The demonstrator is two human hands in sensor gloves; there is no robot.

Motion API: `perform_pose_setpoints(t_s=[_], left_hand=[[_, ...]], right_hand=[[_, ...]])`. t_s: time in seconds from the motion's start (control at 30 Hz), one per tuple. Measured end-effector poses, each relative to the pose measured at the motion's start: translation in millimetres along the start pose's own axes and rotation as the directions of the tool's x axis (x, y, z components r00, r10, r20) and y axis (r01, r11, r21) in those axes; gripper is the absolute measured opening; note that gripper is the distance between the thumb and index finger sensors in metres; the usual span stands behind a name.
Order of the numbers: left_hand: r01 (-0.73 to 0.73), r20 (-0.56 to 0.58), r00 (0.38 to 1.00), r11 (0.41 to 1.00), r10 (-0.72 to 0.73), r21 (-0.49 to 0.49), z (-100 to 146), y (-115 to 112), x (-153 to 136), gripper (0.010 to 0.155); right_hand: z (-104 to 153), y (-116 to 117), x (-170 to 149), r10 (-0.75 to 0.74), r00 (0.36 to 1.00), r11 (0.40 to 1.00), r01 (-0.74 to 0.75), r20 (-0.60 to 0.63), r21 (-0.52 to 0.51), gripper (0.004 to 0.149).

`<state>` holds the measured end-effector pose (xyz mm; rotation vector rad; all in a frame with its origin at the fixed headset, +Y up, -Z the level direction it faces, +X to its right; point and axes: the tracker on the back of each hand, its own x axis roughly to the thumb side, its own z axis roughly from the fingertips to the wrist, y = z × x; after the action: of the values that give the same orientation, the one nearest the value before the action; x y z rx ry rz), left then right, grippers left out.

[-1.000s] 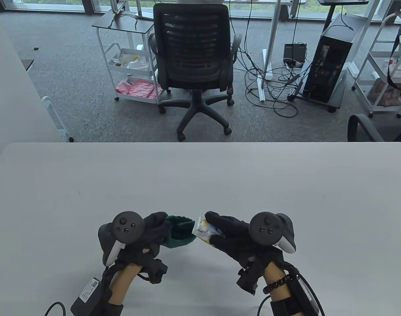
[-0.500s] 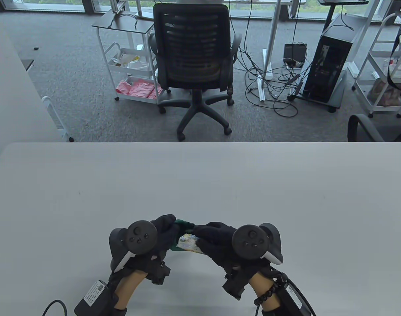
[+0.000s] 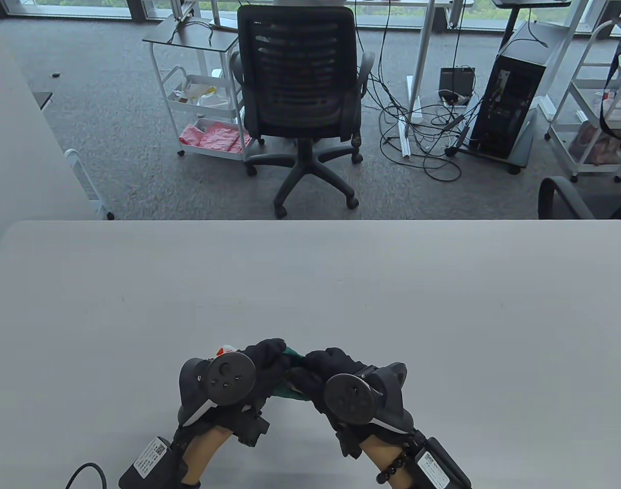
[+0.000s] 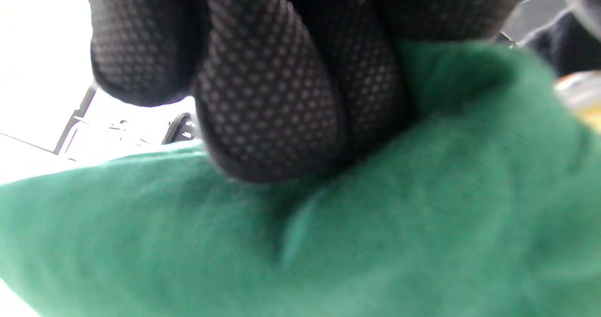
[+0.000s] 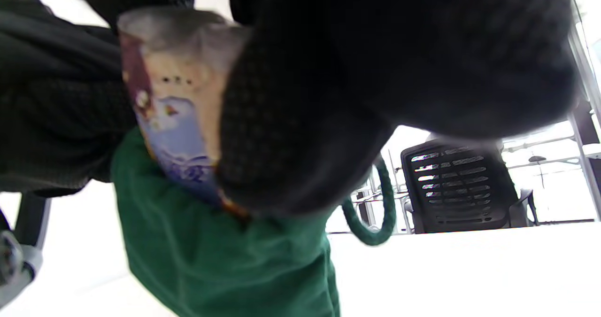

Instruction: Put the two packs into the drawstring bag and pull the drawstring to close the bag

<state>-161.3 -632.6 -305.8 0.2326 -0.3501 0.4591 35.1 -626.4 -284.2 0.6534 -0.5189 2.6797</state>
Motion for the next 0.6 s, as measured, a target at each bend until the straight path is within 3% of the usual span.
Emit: perform_pose_setpoints(t_s=[0.3,0.6], left_hand=[[-0.082,-0.034,0.996,0.997,0.082,0.001,-0.8,1.1,-7.2,0.044],[-0.124,-0.066,0.990,0.992,0.123,-0.003,-1.3,-0.1,-13.7,0.044]], right_hand=[[1.6,-13.1,-5.9,-0.048,0.999,0.998,0.047,-0.024,-0.049,0.061],[3.1,-20.0,-13.4,0.071,0.997,0.996,-0.072,-0.027,-0.054,0.061]])
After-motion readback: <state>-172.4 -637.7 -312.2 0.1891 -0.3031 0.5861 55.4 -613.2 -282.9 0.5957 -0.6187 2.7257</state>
